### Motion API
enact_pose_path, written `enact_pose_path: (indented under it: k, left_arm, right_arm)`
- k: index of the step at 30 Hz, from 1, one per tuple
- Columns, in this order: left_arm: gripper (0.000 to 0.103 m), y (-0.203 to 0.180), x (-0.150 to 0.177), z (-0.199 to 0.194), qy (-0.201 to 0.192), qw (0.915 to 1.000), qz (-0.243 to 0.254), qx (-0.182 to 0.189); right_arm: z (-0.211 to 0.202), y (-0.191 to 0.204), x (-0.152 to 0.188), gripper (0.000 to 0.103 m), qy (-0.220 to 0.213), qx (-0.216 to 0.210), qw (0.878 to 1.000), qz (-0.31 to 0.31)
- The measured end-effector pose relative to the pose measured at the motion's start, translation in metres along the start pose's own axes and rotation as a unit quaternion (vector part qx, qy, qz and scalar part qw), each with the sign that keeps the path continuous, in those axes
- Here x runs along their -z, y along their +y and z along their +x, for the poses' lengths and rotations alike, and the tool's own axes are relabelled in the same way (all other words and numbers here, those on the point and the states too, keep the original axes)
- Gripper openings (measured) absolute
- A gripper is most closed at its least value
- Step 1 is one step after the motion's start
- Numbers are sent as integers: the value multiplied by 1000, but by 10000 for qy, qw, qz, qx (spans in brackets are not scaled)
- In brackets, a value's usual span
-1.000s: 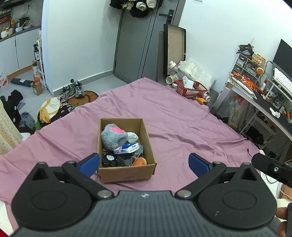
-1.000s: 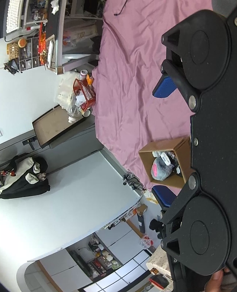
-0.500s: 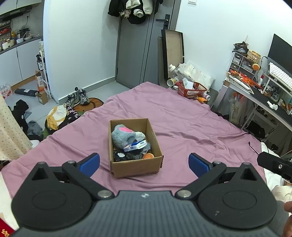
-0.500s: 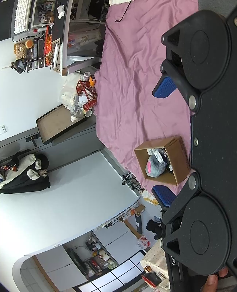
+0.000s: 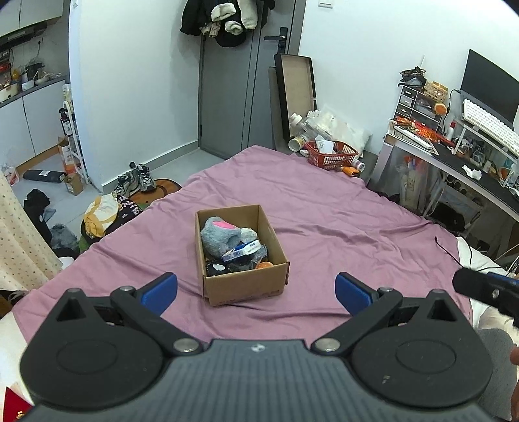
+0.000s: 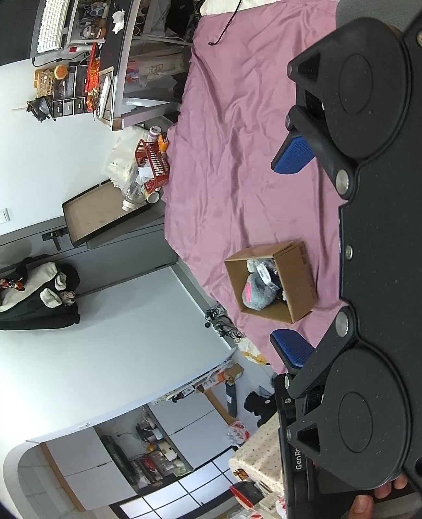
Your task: Organize soft objects
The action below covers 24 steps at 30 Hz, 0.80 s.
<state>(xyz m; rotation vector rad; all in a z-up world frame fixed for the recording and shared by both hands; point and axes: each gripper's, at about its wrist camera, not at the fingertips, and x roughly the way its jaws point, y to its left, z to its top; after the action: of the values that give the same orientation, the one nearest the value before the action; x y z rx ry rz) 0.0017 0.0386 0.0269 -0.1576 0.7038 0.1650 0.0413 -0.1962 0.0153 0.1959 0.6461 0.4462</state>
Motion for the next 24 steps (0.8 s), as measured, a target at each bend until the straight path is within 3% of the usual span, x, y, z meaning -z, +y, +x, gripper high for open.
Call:
enact_pose_path:
  k: [24]
  left_arm:
    - [103,7,4,-26,-175,9998,82,-85]
  right_arm:
    - [-9,12,2,103,67,-44,9998,-192]
